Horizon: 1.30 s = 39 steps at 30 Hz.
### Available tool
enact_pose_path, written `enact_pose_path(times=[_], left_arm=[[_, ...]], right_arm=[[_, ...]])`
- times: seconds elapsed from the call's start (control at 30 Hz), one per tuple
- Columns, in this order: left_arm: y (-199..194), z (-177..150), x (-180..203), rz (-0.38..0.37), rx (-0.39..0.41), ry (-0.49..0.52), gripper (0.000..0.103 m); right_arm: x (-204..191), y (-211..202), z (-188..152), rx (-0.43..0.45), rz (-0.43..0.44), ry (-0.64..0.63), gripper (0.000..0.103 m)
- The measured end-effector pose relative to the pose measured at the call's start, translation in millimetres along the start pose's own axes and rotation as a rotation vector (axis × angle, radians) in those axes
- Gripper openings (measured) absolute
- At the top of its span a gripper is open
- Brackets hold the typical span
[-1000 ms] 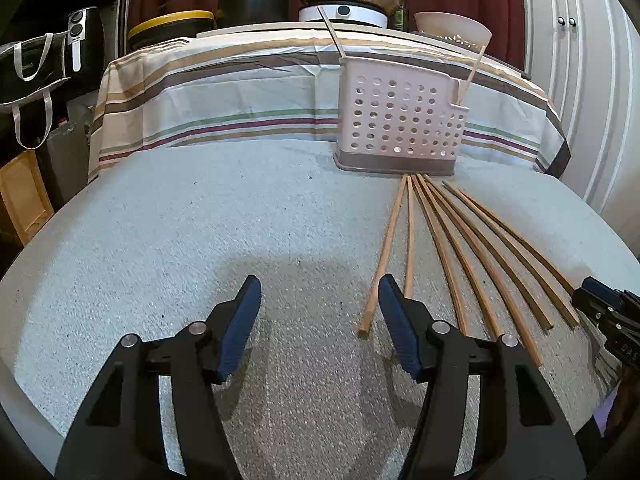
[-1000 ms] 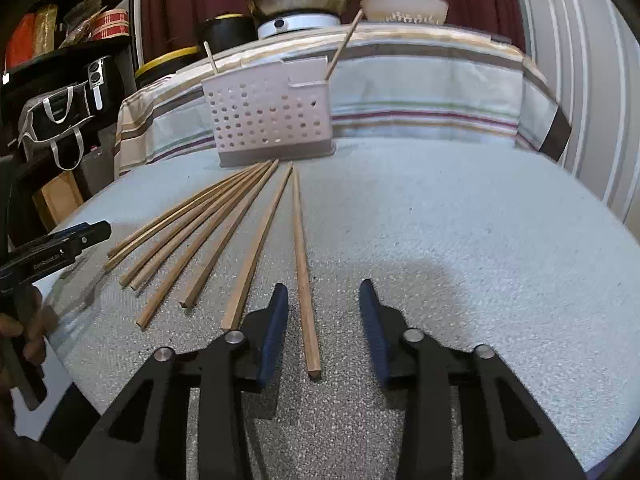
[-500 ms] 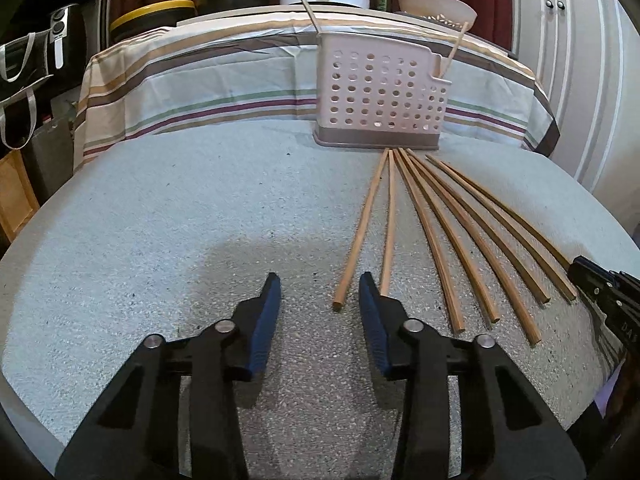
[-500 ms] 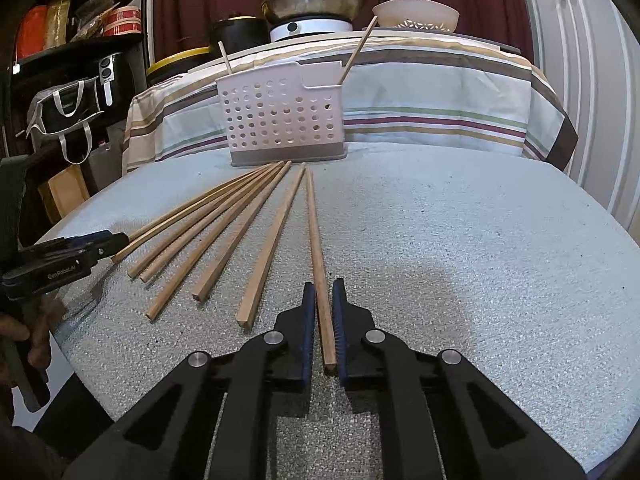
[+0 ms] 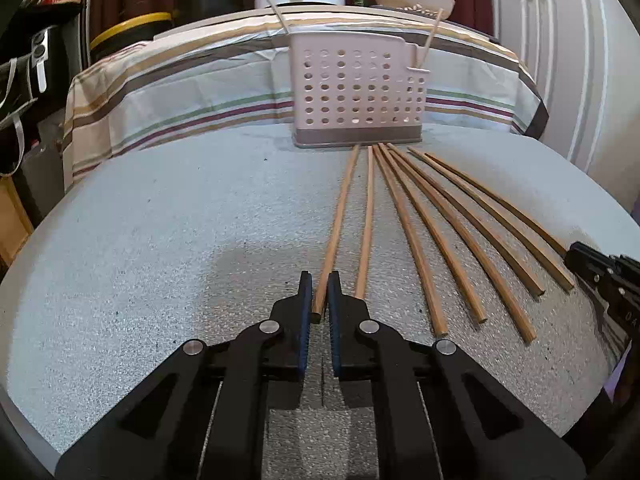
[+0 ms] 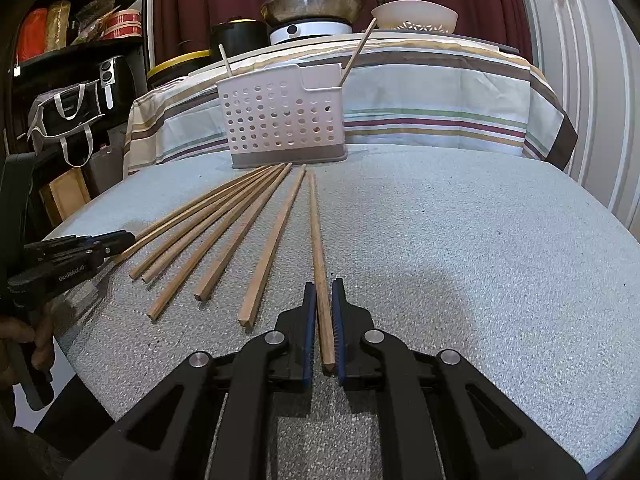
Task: Organize utensils
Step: 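Close the left tool on a chopstick while the right tool grasps another, then lift both chopsticks upright and carry them over the pink caddy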
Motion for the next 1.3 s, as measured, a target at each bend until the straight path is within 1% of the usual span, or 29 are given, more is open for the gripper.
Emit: enact_pose_path(times=[0.17, 0.47, 0.57, 0.9, 1.07, 1.3], left_arm=[[-10, 3, 2, 0.003, 0.037, 0.010, 0.007], [-34, 19, -5, 0.017, 0.113, -0.005, 0.006], [-44, 28, -8, 0.029, 0.149, -0.011, 0.006], [-74, 55, -24, 0.054, 0.225, -0.062, 0.006], [-93, 73, -34, 0.052, 0.263, -0.090, 0.006], [-112, 100, -41, 0.040, 0.295, -0.117, 0.006]], right_arm=[[0, -3, 1, 0.001, 0.002, 0.008, 0.007], [-4, -19, 20, 0.061, 0.002, 0.004, 0.007], [-6, -25, 26, 0.079, 0.001, 0.000, 0.007], [-14, -50, 59, 0.155, -0.003, -0.026, 0.007], [-16, -60, 76, 0.186, -0.004, -0.033, 0.007], [-19, -68, 97, 0.213, -0.003, -0.039, 0.007]])
Point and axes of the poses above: each gripper's, at about its wrist camera, not at the fingertips, and y roughly the way its jaws point, x to its right, z to its top, the point moved 8 cm from there along y, roughly the way its jaws point, and after that the axes turned 9 degrees about z, right-handed, at the moved point
